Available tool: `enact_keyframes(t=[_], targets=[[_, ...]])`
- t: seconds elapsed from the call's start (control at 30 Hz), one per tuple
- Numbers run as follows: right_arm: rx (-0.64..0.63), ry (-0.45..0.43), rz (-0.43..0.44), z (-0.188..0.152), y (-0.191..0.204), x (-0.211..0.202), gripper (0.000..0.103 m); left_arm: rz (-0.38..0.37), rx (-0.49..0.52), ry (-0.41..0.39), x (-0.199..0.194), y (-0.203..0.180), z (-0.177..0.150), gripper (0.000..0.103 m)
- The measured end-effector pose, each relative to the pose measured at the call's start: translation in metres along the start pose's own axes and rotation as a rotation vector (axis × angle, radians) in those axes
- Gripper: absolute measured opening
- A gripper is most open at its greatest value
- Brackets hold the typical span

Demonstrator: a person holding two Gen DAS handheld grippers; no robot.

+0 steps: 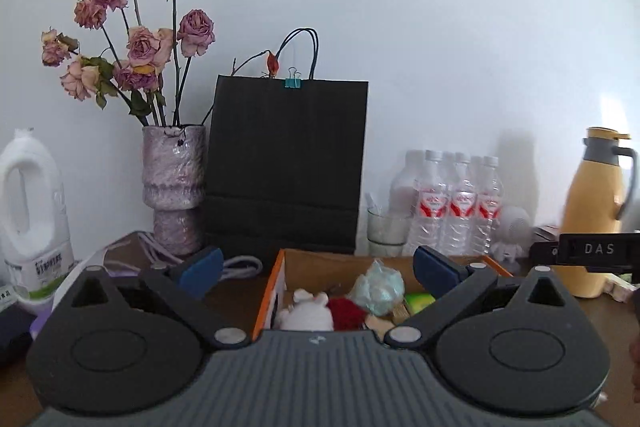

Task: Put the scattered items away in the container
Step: 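Grasp the large white bottle cap with the left tool while the right tool grasps a small clear packet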

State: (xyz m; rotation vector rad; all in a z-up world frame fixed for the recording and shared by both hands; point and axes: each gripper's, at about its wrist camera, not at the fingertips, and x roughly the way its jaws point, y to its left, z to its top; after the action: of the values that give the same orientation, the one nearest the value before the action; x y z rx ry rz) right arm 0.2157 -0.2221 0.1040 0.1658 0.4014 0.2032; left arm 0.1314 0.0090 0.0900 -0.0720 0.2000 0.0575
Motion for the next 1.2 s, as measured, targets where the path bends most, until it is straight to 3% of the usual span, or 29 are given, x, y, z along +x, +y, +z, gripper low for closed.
enact_keyframes(t=[0.1, 0.2, 0.3, 0.5, 0.7, 0.93, 1.03, 1.1, 1.17, 1.2], targets=[[0.032, 0.031, -0.005, -0.028, -0.004, -0.024, 0.093, -0.015, -0.003, 0.046, -0.035, 0.000, -0.022, 0.103], [0.069, 0.091, 0.016, -0.062, -0.007, -0.046, 0.093, 0.052, 0.115, 0.093, -0.070, -0.016, -0.050, 0.103], [0.024, 0.179, 0.007, -0.090, 0.002, -0.060, 0.093, 0.058, 0.224, 0.090, -0.102, -0.026, -0.070, 0.103], [-0.104, 0.107, 0.040, -0.130, 0.022, -0.129, 0.093, 0.034, 0.213, 0.131, -0.139, -0.024, -0.089, 0.103], [-0.115, 0.097, 0.039, -0.152, 0.022, -0.157, 0.092, 0.004, 0.226, 0.173, -0.124, -0.039, -0.098, 0.103], [-0.082, 0.110, -0.010, -0.138, 0.005, -0.133, 0.092, -0.038, 0.210, 0.213, -0.098, -0.035, -0.095, 0.103], [-0.092, 0.101, -0.036, -0.124, 0.006, -0.109, 0.091, -0.065, 0.254, 0.176, -0.063, -0.037, -0.081, 0.103], [-0.090, 0.071, -0.011, -0.110, 0.009, -0.091, 0.085, -0.096, 0.279, 0.181, -0.033, -0.038, -0.072, 0.103], [-0.089, 0.082, 0.049, -0.096, 0.012, -0.070, 0.058, -0.120, 0.260, 0.232, 0.000, -0.037, -0.068, 0.102], [-0.092, 0.100, 0.072, -0.090, 0.015, -0.060, 0.053, -0.136, 0.249, 0.267, 0.015, -0.037, -0.067, 0.098]])
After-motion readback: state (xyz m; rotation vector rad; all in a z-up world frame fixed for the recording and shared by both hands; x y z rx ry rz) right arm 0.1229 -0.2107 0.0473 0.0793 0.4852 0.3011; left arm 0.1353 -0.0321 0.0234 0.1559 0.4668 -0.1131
